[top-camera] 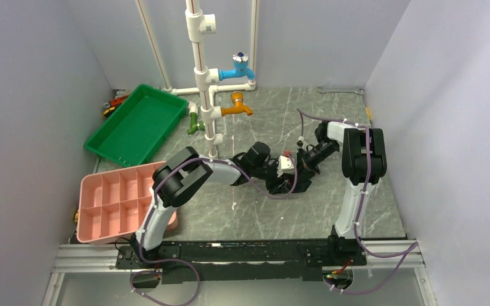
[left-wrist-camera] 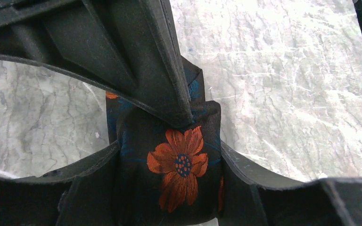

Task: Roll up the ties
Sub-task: Roll the tie at the center of the board.

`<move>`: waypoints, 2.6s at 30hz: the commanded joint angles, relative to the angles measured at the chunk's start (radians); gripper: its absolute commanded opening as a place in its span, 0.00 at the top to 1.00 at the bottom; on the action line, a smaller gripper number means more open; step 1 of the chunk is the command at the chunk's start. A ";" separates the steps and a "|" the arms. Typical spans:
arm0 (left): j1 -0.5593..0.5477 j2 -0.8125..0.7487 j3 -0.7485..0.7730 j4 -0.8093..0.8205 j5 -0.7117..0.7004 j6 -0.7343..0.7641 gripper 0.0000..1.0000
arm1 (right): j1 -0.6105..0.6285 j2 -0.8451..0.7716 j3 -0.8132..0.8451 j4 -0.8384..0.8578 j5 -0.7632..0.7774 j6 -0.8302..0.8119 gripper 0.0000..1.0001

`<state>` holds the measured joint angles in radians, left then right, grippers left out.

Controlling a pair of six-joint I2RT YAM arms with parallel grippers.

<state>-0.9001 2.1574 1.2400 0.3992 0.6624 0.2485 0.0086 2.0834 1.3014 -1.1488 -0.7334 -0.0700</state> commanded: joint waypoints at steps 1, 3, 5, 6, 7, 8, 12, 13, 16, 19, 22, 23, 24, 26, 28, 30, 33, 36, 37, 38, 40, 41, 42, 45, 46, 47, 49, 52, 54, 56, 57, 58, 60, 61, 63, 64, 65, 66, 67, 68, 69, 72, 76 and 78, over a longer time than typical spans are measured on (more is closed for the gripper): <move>-0.003 0.043 0.010 0.042 0.043 -0.073 0.39 | 0.015 0.050 0.011 0.246 0.353 -0.043 1.00; -0.005 0.049 0.002 0.065 0.046 -0.088 0.40 | 0.025 0.046 0.015 0.244 0.363 -0.047 1.00; -0.006 0.056 0.010 0.053 0.033 -0.090 0.45 | 0.039 0.040 0.015 0.249 0.368 -0.053 1.00; -0.008 0.057 0.021 0.025 0.003 -0.080 0.50 | 0.047 0.037 0.013 0.251 0.365 -0.057 1.00; -0.013 0.056 0.034 -0.023 -0.040 -0.062 0.56 | 0.054 0.034 0.012 0.253 0.338 -0.065 1.00; -0.018 0.051 0.045 -0.079 -0.091 -0.038 0.62 | 0.062 0.027 0.014 0.257 0.314 -0.069 1.00; -0.021 0.002 0.013 -0.264 -0.237 0.042 0.80 | 0.065 -0.002 0.036 0.240 0.133 -0.098 0.92; -0.020 -0.015 -0.004 -0.310 -0.252 0.060 0.82 | 0.060 -0.013 0.041 0.222 0.101 -0.113 0.82; -0.021 -0.053 -0.074 -0.379 -0.298 0.091 0.88 | 0.015 -0.064 0.029 0.164 0.035 -0.165 0.57; -0.020 -0.048 -0.080 -0.462 -0.325 0.088 0.89 | -0.041 -0.112 0.007 0.102 -0.014 -0.213 0.48; -0.022 -0.022 -0.058 -0.493 -0.316 0.073 0.89 | -0.072 -0.146 -0.016 0.110 -0.048 -0.207 0.41; -0.023 -0.011 -0.039 -0.505 -0.315 0.072 0.89 | -0.075 -0.150 -0.024 0.133 -0.037 -0.187 0.37; -0.024 0.005 -0.020 -0.518 -0.315 0.072 0.89 | -0.075 -0.145 -0.029 0.159 -0.024 -0.163 0.35; -0.023 0.031 0.016 -0.548 -0.314 0.072 0.89 | -0.075 -0.124 -0.030 0.205 -0.007 -0.113 0.27; -0.023 0.046 0.037 -0.561 -0.309 0.078 0.90 | -0.075 -0.105 -0.030 0.253 0.024 -0.061 0.19; -0.022 0.049 0.041 -0.557 -0.304 0.081 0.90 | -0.073 -0.081 -0.023 0.280 0.051 -0.043 0.17; -0.022 0.055 0.044 -0.550 -0.293 0.079 0.89 | -0.068 -0.039 -0.019 0.293 0.040 -0.035 0.06; -0.022 0.061 0.047 -0.542 -0.286 0.071 0.89 | -0.053 0.005 -0.026 0.267 -0.047 -0.053 0.14; -0.022 0.063 0.048 -0.542 -0.285 0.068 0.89 | -0.050 0.017 -0.030 0.251 -0.096 -0.063 0.19; -0.022 0.064 0.050 -0.541 -0.283 0.068 0.89 | -0.047 0.030 -0.036 0.229 -0.150 -0.080 0.23; -0.022 0.065 0.051 -0.537 -0.281 0.067 0.89 | -0.045 0.047 -0.043 0.180 -0.249 -0.125 0.29; -0.022 0.066 0.052 -0.535 -0.280 0.069 0.88 | -0.045 0.047 -0.048 0.159 -0.291 -0.152 0.32; -0.020 0.069 0.055 -0.536 -0.278 0.068 0.88 | -0.044 0.044 -0.051 0.139 -0.323 -0.177 0.34; -0.021 0.070 0.053 -0.534 -0.275 0.071 0.88 | -0.041 0.026 -0.057 0.090 -0.392 -0.242 0.40; -0.021 0.070 0.054 -0.534 -0.274 0.074 0.88 | -0.038 0.021 -0.055 0.078 -0.405 -0.255 0.40; -0.020 0.070 0.054 -0.537 -0.275 0.075 0.88 | -0.037 0.017 -0.056 0.071 -0.414 -0.260 0.38; -0.020 0.070 0.054 -0.538 -0.276 0.079 0.88 | -0.027 0.004 -0.054 0.072 -0.415 -0.260 0.33; -0.020 0.072 0.058 -0.543 -0.274 0.082 0.87 | -0.002 -0.023 -0.058 0.098 -0.388 -0.235 0.28; -0.020 0.073 0.059 -0.544 -0.276 0.083 0.87 | 0.030 -0.035 -0.058 0.111 -0.360 -0.218 0.27; -0.020 0.073 0.059 -0.544 -0.275 0.083 0.86 | 0.049 -0.045 -0.054 0.109 -0.328 -0.216 0.29; -0.019 0.072 0.058 -0.543 -0.274 0.082 0.86 | 0.055 -0.052 -0.055 0.113 -0.310 -0.211 0.31; -0.019 0.072 0.059 -0.545 -0.274 0.082 0.86 | 0.060 -0.062 -0.058 0.121 -0.287 -0.203 0.35; -0.019 0.071 0.057 -0.545 -0.273 0.082 0.86 | 0.063 -0.084 -0.067 0.140 -0.245 -0.182 0.39; -0.018 0.073 0.057 -0.545 -0.271 0.081 0.86 | 0.063 -0.095 -0.070 0.147 -0.220 -0.171 0.42; -0.016 0.077 0.059 -0.549 -0.269 0.077 0.86 | 0.063 -0.107 -0.071 0.145 -0.179 -0.170 0.45; -0.015 0.079 0.061 -0.549 -0.269 0.075 0.86 | 0.062 -0.115 -0.072 0.147 -0.160 -0.163 0.47; -0.016 0.080 0.062 -0.550 -0.268 0.075 0.86 | 0.063 -0.125 -0.076 0.151 -0.146 -0.160 0.52; -0.014 0.080 0.063 -0.550 -0.267 0.074 0.86 | 0.063 -0.133 -0.077 0.157 -0.141 -0.153 0.56; -0.015 0.079 0.063 -0.548 -0.268 0.073 0.85 | 0.064 -0.140 -0.078 0.163 -0.141 -0.146 0.59; -0.014 0.079 0.063 -0.548 -0.267 0.073 0.85 | 0.068 -0.139 -0.076 0.164 -0.144 -0.142 0.63; -0.015 0.081 0.064 -0.549 -0.267 0.073 0.83 | 0.071 -0.134 -0.070 0.157 -0.147 -0.144 0.68; -0.013 0.080 0.067 -0.549 -0.264 0.071 0.68 | 0.077 -0.108 -0.063 0.147 -0.158 -0.150 0.96; 0.001 0.030 0.012 -0.473 -0.228 0.049 0.45 | 0.074 -0.083 -0.077 0.149 -0.141 -0.177 1.00; 0.015 -0.004 -0.021 -0.416 -0.204 0.029 0.37 | 0.068 -0.078 -0.087 0.149 -0.144 -0.190 1.00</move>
<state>-0.9104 2.1151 1.3273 0.0765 0.4812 0.3122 0.0719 1.9903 1.2312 -0.9791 -0.8909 -0.2199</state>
